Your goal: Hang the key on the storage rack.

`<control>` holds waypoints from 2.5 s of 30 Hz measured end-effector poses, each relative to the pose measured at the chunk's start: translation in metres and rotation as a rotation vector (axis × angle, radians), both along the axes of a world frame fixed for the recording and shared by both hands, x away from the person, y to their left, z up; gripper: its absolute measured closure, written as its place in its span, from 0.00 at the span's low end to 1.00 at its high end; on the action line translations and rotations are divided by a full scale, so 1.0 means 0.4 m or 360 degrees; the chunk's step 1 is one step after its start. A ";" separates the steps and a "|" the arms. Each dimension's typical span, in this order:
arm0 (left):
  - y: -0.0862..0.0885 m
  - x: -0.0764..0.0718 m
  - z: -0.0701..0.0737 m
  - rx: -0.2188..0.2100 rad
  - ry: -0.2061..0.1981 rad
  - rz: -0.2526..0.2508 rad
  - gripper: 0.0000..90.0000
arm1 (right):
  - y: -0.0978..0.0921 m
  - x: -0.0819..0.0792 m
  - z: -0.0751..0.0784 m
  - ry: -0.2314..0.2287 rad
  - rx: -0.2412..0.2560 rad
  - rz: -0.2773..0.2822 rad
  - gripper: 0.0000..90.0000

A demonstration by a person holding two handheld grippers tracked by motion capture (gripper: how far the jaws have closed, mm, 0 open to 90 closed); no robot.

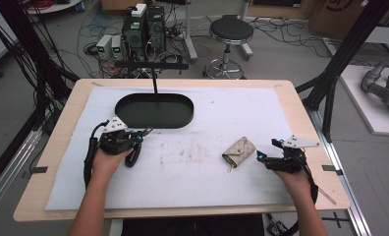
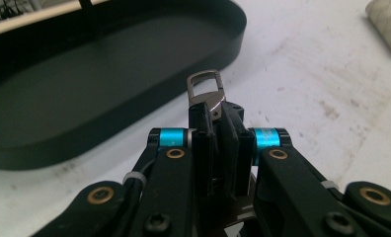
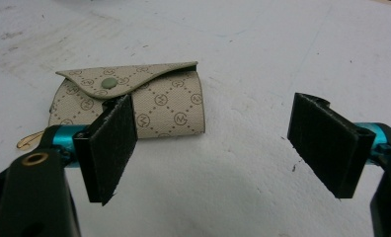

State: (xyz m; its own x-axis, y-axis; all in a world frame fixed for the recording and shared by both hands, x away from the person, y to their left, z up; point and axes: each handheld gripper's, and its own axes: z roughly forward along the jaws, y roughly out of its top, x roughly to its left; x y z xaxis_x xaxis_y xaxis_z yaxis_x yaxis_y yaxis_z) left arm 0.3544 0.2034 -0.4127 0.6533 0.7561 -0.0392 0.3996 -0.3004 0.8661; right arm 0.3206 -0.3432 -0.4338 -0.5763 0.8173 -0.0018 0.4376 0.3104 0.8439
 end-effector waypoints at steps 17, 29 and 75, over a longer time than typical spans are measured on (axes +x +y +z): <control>-0.022 0.084 0.143 -0.0002 -0.0167 -0.0014 0.93 | 0.005 0.004 0.001 -0.0005 -0.0004 -0.0002 0.22; -0.035 0.173 0.248 -0.0053 -0.0237 0.0027 0.93 | 0.002 0.005 0.000 -0.0004 -0.0004 -0.0004 0.22; -0.130 0.320 0.206 0.0030 -0.0105 0.0091 0.72 | 0.003 0.013 -0.006 0.0029 0.0003 0.0008 0.22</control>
